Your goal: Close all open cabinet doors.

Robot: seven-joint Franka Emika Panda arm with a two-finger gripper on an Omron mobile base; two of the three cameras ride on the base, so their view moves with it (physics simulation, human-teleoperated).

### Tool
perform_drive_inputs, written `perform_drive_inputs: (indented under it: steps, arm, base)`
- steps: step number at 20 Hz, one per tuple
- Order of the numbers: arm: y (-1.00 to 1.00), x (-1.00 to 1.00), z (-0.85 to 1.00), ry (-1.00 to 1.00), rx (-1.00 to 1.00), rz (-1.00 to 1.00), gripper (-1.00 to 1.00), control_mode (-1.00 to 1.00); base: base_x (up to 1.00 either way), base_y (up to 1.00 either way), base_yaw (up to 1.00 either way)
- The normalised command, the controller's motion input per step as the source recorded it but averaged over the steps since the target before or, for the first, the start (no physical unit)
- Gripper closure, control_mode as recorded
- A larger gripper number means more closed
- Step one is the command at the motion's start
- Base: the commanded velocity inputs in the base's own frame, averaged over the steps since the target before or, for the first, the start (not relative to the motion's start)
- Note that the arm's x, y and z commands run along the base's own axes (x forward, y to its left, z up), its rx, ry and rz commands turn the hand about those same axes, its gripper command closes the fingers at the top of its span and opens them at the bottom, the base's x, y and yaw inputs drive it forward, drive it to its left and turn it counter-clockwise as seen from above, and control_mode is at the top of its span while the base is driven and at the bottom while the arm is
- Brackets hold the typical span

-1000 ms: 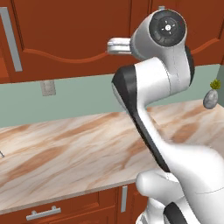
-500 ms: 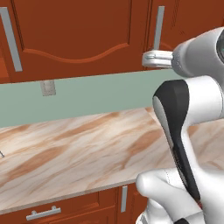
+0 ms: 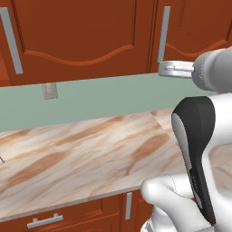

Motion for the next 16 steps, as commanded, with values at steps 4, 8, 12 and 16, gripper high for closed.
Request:
perform_drive_inputs:
  steps: [4,8,12,16]
  arm:
    - [-0.03,-0.2,0.0,0.0,0.0,0.0,-1.0,-1.0]
    - [0.0,-0.05,-0.04,0.01,0.0,0.02,-1.0,-1.0]
    - [0.0,0.01,-0.11,0.01,0.0,0.01,-1.0,-1.0]
    - [0.0,0.0,0.0,0.0,0.0,0.0,-1.0,1.0]
  base:
    - [0.0,0.0,0.0]
    - [0.0,0.0,0.0]
    - [0.0,0.0,0.0]
    - [0.0,0.0,0.0]
